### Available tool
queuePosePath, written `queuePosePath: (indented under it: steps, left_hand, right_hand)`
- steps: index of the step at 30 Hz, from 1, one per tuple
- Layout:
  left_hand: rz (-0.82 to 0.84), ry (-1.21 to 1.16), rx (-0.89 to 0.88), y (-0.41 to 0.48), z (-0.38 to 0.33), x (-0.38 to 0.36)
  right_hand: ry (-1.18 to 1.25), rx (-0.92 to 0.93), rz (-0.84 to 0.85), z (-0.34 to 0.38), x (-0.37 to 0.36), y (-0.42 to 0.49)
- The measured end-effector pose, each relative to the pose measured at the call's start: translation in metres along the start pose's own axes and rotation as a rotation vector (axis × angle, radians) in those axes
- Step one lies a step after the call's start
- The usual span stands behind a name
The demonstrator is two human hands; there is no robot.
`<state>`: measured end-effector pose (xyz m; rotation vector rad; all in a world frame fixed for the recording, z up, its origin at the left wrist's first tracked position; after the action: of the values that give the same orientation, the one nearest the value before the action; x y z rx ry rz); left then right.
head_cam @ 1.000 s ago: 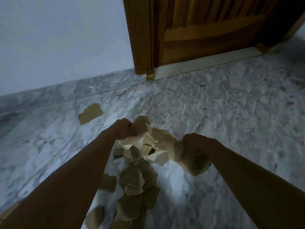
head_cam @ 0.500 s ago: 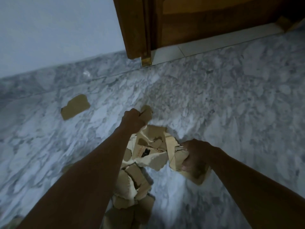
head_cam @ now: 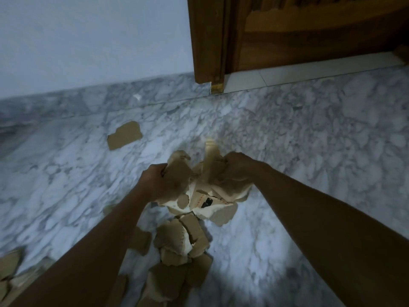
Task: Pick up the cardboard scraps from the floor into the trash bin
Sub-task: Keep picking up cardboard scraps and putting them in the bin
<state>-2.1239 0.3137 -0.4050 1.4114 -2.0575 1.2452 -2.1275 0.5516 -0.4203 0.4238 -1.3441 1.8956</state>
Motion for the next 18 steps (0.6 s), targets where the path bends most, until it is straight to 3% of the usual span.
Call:
queuePosePath:
  steps: [4, 7, 11, 13, 15, 18]
  left_hand:
    - [0.082, 0.022, 0.028, -0.019, 0.017, -0.014]
    - [0.092, 0.014, 0.04, -0.029, 0.02, -0.02]
    - [0.1, 0.006, 0.052, -0.027, 0.014, -0.021]
    - [0.129, 0.068, 0.024, -0.026, -0.001, -0.022]
    - [0.164, 0.126, 0.001, -0.024, -0.017, -0.024]
    - [0.253, 0.239, -0.089, -0.018, -0.048, -0.041]
  right_hand:
    - [-0.235, 0.0, -0.169, 0.01, -0.019, 0.007]
    - [-0.282, 0.044, -0.217, 0.017, -0.021, 0.0]
    - [-0.031, 0.059, -0.12, 0.006, -0.007, -0.014]
    - [0.138, 0.043, -0.174, -0.009, 0.023, -0.03]
    - [0.117, -0.014, -0.233, -0.036, 0.051, -0.046]
    - [0.052, -0.136, -0.161, -0.08, 0.054, -0.067]
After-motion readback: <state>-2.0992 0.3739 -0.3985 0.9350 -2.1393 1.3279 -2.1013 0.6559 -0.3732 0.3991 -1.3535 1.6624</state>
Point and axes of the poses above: each hand's wrist, its own y-axis towards the middle knuckle, its own x-axis out of the back of the hand, z = x × y, the point moved 9 cm from there along y, towards the middle knuckle, and after that the axes turned 3 degrees about z, right-handed, at the moved point
